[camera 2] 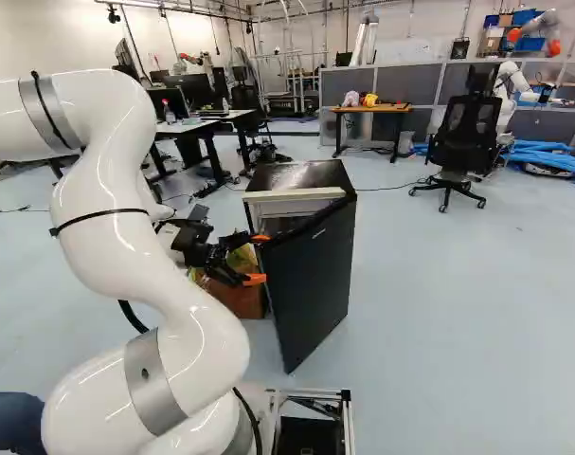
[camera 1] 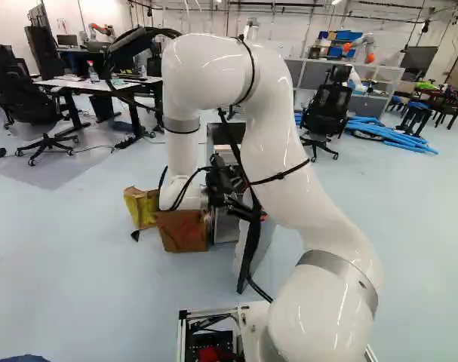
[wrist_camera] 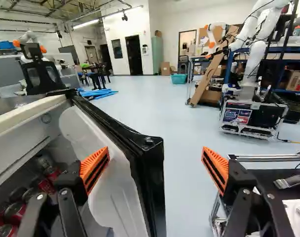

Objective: Grab a drink from the fridge

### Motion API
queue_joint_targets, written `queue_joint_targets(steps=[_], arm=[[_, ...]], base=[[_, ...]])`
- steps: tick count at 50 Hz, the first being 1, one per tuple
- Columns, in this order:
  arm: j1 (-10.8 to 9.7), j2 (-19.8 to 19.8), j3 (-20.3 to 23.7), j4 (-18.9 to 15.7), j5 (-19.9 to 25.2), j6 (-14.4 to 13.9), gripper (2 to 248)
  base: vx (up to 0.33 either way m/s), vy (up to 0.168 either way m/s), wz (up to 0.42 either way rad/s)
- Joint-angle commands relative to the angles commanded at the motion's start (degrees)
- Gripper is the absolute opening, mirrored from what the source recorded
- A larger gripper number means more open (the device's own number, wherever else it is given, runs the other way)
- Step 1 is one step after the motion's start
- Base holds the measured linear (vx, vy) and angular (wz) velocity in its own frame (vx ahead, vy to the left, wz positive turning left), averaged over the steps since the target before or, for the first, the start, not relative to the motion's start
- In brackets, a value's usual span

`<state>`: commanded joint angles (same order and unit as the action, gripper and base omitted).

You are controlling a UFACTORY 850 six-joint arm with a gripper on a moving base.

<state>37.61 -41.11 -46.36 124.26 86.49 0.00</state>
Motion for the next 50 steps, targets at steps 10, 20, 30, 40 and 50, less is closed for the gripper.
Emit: queue_joint_targets(steps=[10, 20, 30, 40, 50], arm=[[-0.25, 0.01, -0.25, 1.55, 0.15, 0.00, 247], [-1.73, 0.03, -1.24, 2.17, 0.15, 0.00, 247], [-3.71, 0.03, -2.05, 3.06, 0.15, 0.00, 247], [-5.72, 0.03, -2.44, 3.10, 0.15, 0.00, 247], [-7.85, 0.03, -2.89, 3.20, 0.15, 0.00, 247]], base=[[0.000, 0.000, 0.000], [0.000, 0.000, 0.000], [0.000, 0.000, 0.000], [0.000, 0.000, 0.000], [0.000, 0.000, 0.000]])
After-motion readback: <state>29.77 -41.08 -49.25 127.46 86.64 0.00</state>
